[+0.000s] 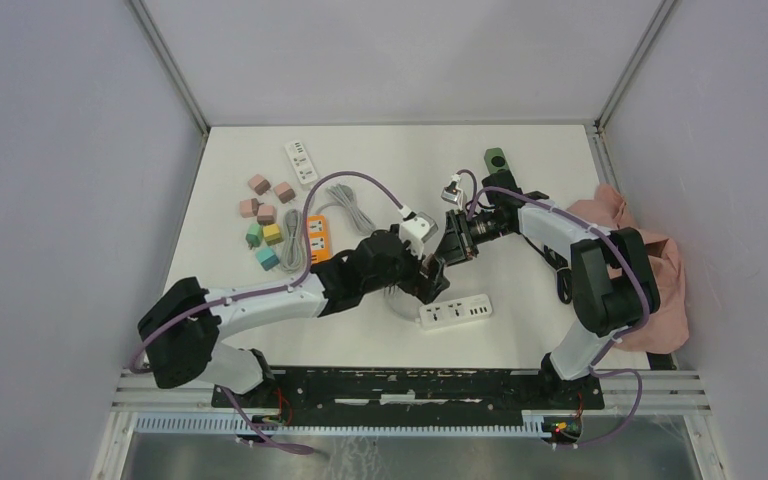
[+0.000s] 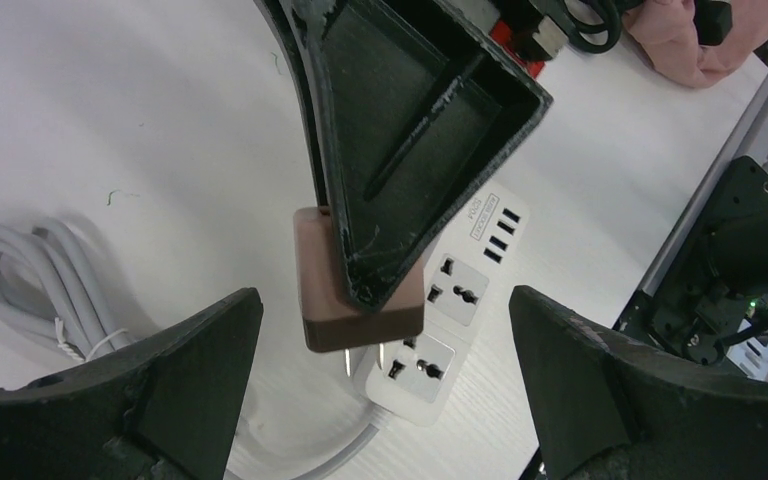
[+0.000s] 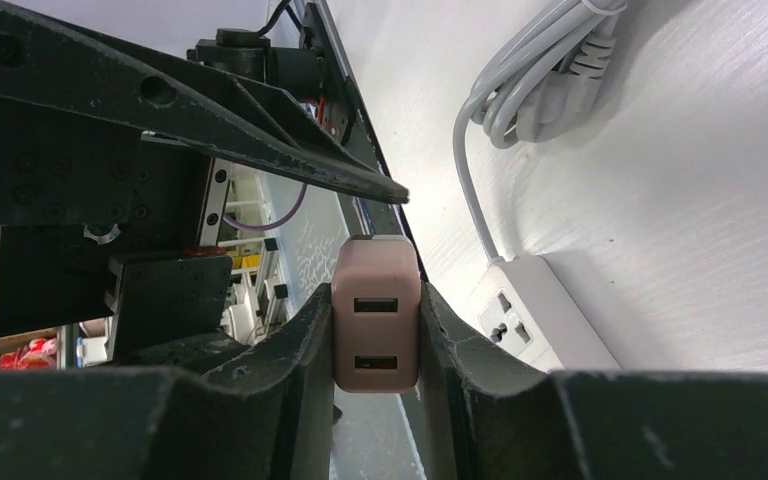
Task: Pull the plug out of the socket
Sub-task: Remove the plug from the socket, then place the plug at the center of the board.
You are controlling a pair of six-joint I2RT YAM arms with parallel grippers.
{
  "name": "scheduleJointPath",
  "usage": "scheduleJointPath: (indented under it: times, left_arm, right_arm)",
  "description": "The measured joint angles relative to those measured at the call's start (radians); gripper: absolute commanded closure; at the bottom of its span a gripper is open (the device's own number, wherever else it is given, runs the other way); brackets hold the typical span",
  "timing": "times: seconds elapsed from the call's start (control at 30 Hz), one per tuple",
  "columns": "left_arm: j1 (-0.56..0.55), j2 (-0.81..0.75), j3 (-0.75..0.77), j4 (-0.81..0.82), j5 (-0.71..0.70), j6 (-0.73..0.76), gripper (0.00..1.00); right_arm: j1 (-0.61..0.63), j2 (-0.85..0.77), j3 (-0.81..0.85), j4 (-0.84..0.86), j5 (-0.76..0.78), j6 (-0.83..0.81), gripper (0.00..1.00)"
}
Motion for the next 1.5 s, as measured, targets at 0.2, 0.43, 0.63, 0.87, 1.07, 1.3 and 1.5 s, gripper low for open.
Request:
scheduleJointPath:
  times: [0.2,0.43,0.63,0.87,1.07,1.3,1.5]
  left_arm:
    - [0.032,0.087,0.08,-0.035,0.0,0.0,0.28]
    - [0.042,0.126,0.118,-0.059,0.044,0.002,0.74]
    - [0.046,0.126,0.117,-0.069,0.054,0.002,0.86]
    - [0.05,0.081,0.039,-0.065,0.053,0.002,0.97]
    - [0.093,-0.034,-0.127,-0.052,0.045,-0.013,0.97]
    - [0.274,-0.238,-0.315,0.005,0.055,-0.085,0.97]
    - [0.52,-0.426,-0.44,0.066,0.038,-0.212,0.97]
  right_arm:
    - [0.0,0.0,0.0,0.0,0.0,0.002,0.95]
    - [-0.001,0.002,0.0,0.004,0.013,0.01,0.81]
    - [-0.002,0.008,0.0,-0.005,0.013,0.008,0.58]
    - [-0.002,0.009,0.005,-0.046,0.007,-0.052,0.04]
    - [-0.003,0.009,0.047,-0.126,0.011,-0.145,0.0]
    - [-0.005,0.009,0.066,-0.188,0.026,-0.211,0.0]
    - [-0.007,0.009,0.066,-0.214,0.035,-0.231,0.0]
